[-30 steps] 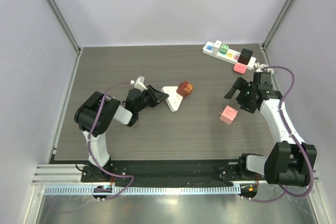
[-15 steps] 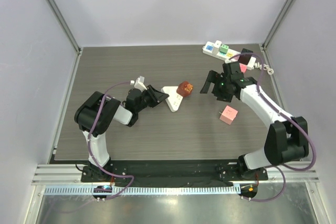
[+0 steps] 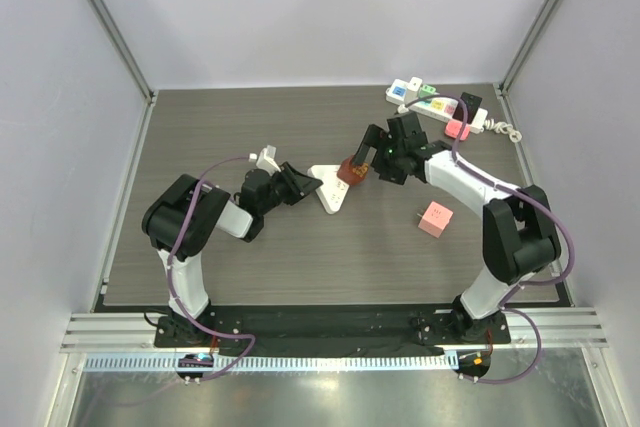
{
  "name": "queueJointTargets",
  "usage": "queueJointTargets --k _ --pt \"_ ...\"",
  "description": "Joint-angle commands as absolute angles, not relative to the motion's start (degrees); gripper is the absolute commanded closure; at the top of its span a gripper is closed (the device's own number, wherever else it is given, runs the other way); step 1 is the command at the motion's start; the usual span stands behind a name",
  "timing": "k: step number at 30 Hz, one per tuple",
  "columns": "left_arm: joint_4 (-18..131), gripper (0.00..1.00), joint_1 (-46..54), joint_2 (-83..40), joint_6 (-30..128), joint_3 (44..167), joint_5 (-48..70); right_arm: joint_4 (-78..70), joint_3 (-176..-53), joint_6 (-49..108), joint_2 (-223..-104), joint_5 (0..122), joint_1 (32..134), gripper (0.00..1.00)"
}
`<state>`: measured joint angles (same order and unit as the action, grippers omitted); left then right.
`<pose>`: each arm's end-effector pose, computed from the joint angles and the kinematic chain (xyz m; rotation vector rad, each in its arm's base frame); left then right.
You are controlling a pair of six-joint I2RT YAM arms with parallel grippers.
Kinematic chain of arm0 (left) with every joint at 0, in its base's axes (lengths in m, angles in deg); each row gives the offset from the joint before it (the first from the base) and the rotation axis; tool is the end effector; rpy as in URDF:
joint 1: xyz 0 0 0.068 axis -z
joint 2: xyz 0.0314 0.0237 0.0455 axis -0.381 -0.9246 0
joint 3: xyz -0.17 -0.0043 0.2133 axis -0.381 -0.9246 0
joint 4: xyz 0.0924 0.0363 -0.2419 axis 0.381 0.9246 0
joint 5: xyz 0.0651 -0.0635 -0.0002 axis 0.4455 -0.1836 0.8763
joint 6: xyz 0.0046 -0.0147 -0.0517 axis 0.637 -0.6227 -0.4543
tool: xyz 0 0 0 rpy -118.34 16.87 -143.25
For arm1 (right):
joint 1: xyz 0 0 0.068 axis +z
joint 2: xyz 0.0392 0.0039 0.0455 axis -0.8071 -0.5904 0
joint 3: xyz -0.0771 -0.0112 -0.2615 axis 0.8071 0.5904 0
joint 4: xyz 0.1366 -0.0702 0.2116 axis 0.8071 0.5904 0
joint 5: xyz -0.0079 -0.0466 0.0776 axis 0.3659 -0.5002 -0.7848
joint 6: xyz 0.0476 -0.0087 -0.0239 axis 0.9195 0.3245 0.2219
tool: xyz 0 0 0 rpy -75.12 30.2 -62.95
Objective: Pull the plug off the socket
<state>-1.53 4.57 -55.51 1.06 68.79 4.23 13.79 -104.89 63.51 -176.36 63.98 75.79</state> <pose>0.2971 -0.1616 0.1172 -0.3607 1.9794 -1.2663 0.3315 0.1372 0.2338 0.3664 2.4511 0.6031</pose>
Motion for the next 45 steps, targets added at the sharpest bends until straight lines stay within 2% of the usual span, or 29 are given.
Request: queueJointTargets --k 1,11,15,16,19,21,24,27,30,31,36,45 --pt "-1.22 1.00 5.03 -56.32 3.31 68.61 3.81 9.46 -107.80 65.25 -178.38 64.54 76.31 0.03" --pt "-1.13 1.00 5.12 -55.88 3.48 68.26 4.08 4.37 -108.33 67.27 -185.15 63.30 78.16 0.13" --pt "-1.13 1.00 5.12 -56.23 3.39 68.52 3.81 3.05 -107.46 67.89 -186.21 63.13 78.77 0.21" --pt "-1.13 1.00 5.12 -56.32 3.31 68.61 3.73 2.61 -107.19 67.89 -186.30 63.04 78.77 0.35" --pt "-1.13 1.00 5.20 -56.15 3.39 68.78 2.94 1.55 -106.92 67.11 -186.82 63.30 78.69 0.56" --pt "-1.13 1.00 5.20 -56.06 3.57 68.79 2.67 1.64 -107.53 66.58 -187.96 63.74 78.69 0.55" --pt "-1.13 1.00 5.20 -56.14 3.48 68.79 2.58 1.81 -108.42 66.40 -189.02 62.69 78.77 0.44" --pt "-1.13 1.00 5.20 -56.06 3.57 68.79 2.67 1.73 -108.33 67.10 -189.99 61.81 78.77 0.45" --pt "-1.04 0.96 5.20 -56.14 3.66 68.87 2.41 1.20 -107.37 67.80 -189.90 61.46 78.69 0.80" --pt "-1.04 0.95 5.20 -56.14 3.66 68.87 2.06 1.02 -107.02 67.98 -189.73 61.20 78.69 0.97" --pt "-1.13 0.70 5.64 -55.79 4.53 69.05 1.62 -1.96 -103.07 70.17 -187.36 60.49 78.77 0.99" --pt "-0.78 0.60 6.00 -56.49 4.89 70.02 0.47 -9.96 -96.38 74.13 -185.51 59.17 79.39 0.99"
